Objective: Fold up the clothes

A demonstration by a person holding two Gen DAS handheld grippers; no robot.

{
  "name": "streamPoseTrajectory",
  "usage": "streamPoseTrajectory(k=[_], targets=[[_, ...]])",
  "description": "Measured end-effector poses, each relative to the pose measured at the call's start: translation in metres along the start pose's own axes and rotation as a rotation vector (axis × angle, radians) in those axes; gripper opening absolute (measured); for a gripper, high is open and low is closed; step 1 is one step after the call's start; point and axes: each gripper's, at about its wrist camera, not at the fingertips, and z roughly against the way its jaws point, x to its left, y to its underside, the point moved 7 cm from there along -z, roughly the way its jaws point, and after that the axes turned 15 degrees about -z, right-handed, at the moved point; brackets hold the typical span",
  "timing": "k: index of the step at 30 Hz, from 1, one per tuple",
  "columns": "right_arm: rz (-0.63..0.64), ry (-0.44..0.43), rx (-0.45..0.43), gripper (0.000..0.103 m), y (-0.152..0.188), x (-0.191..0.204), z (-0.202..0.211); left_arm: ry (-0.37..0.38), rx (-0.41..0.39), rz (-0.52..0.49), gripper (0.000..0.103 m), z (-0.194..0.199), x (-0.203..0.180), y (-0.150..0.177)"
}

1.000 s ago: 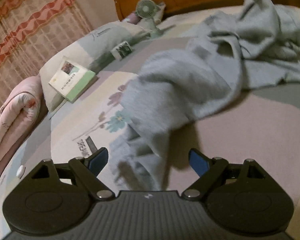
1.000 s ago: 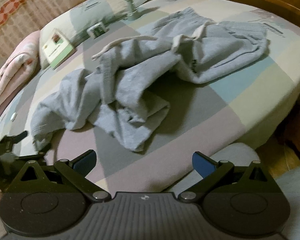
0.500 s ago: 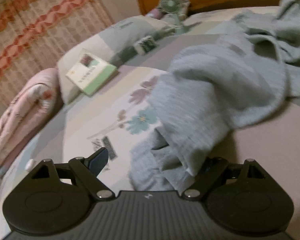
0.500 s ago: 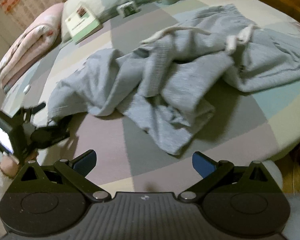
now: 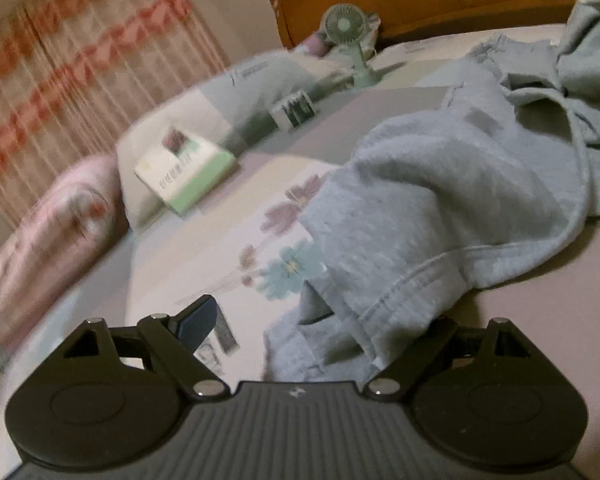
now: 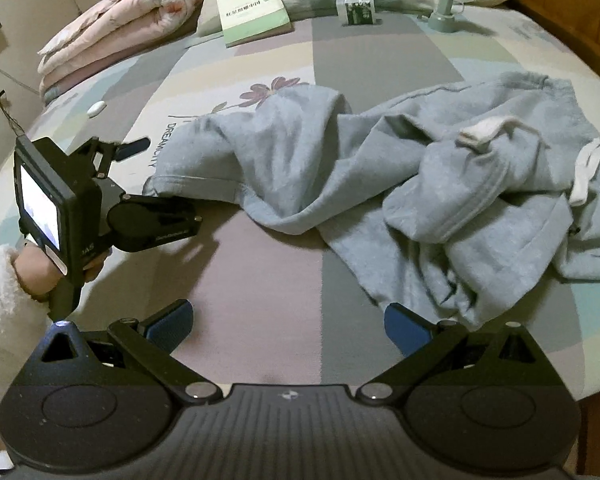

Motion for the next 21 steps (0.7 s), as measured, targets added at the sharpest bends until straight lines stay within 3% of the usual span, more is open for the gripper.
streamPoseTrajectory(k=[3, 10, 15, 18, 21], targets=[[-0.016, 0.003, 0.003, 0.103, 0.001, -0.003, -0.002, -0.071, -0.013, 0.076, 0.088, 0.000, 0.022, 0.000], [-0.055, 0.009, 0.011, 0.103, 0.004, -0.010, -0.006, 0.052, -0.029, 0.031, 0.084, -0.004, 0.016, 0.008], [-0.060, 0.017, 0.026, 0.103, 0.006, -0.010, -0.011, 0.141, -0.040, -0.001, 0.061, -0.006, 0.012, 0.014], [-0.058, 0.022, 0.031, 0.103, 0.006, -0.009, -0.013, 0.184, -0.041, -0.045, 0.055, -0.006, 0.005, 0.020], [-0.067, 0.020, 0.035, 0.103, 0.006, -0.009, -0.015, 0.196, -0.036, -0.128, 0.034, -0.003, -0.007, 0.027]])
